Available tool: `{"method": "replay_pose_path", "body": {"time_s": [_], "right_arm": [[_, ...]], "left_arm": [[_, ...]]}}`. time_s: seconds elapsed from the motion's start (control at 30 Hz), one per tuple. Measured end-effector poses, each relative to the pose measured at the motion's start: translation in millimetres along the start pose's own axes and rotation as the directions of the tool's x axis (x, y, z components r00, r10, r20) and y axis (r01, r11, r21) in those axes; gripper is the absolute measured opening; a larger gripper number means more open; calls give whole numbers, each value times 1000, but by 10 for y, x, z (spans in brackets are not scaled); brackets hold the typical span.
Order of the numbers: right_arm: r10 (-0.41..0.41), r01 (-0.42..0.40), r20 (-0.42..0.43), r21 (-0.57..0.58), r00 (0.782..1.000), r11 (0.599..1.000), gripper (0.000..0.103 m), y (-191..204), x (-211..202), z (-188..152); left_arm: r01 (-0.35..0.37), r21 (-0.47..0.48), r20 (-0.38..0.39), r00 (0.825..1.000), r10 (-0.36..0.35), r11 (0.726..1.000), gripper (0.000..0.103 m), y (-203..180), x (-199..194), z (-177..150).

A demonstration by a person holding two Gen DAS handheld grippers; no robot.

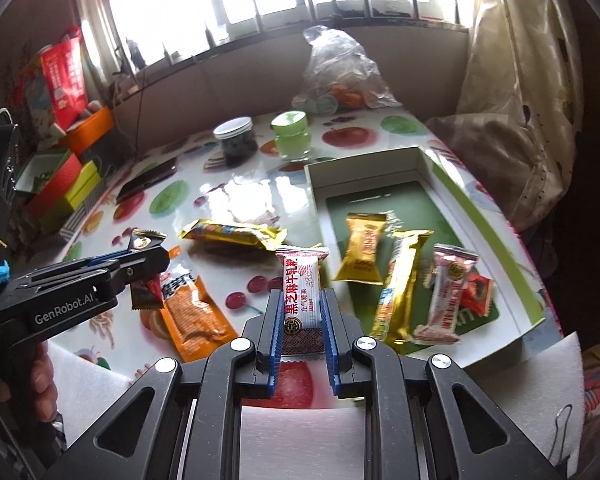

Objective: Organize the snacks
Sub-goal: 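Carry the dark pack in left tool and white candy in right tool over the box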

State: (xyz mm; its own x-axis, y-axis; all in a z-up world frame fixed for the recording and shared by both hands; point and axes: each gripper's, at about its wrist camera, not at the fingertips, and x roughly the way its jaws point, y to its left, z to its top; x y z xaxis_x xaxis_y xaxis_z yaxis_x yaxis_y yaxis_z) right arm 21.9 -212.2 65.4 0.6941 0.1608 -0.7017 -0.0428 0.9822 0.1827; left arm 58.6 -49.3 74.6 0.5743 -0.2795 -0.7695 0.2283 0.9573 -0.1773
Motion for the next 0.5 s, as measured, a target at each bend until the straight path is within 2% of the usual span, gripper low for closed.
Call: {"method": "replay_pose_path", "body": {"time_s": [0.5], "right_arm": [[-72, 71, 15, 73, 997, 995, 17, -388, -135, -13]], "left_arm": [[103, 50, -13, 995, -102, 993, 25, -405, 161, 252]]}}
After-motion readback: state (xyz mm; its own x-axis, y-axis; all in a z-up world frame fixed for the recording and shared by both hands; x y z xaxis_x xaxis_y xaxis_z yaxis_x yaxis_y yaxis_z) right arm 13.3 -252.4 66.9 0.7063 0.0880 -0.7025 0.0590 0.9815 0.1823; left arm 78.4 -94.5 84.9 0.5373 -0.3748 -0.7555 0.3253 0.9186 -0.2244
